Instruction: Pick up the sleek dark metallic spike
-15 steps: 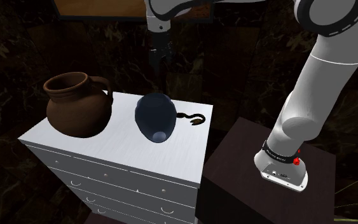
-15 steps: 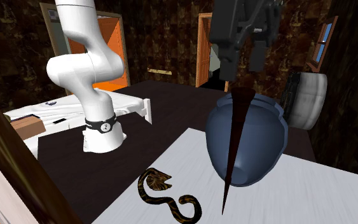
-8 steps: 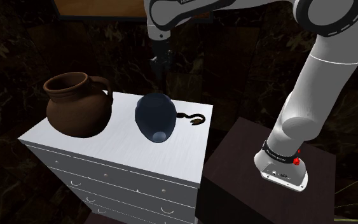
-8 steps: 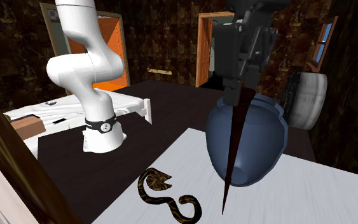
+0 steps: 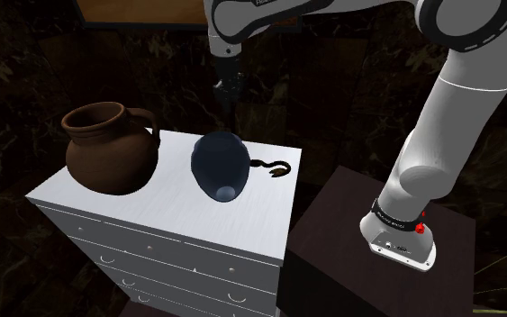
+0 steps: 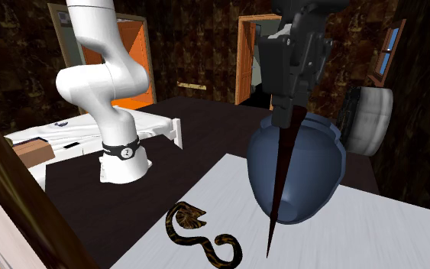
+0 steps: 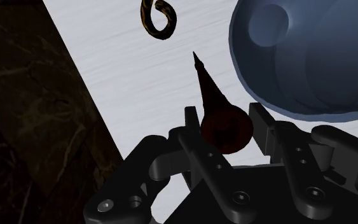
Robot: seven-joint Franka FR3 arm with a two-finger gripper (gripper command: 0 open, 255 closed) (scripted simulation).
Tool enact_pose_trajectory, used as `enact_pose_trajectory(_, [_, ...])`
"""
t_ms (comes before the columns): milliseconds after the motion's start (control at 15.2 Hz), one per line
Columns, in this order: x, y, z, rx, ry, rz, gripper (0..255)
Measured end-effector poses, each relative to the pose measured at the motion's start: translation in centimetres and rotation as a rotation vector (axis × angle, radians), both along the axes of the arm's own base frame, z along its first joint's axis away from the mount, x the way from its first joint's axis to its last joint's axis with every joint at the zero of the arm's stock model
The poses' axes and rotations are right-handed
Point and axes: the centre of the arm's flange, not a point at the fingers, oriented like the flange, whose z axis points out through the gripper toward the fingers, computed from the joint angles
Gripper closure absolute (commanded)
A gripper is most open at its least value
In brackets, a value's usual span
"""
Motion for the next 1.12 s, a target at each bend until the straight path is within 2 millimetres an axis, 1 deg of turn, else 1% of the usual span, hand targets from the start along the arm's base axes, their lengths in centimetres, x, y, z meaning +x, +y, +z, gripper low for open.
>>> enact_pose_trajectory(198, [0.0,0.1,0.5,0.000,0.001,0.000,255])
enact_pose_trajectory(792, [0.0,0.0,5.3,0.000,0.001,0.000,255])
enact_pose_trajectory(1122, [-0.1,0.0,7.5,0.000,0.001,0.000,255])
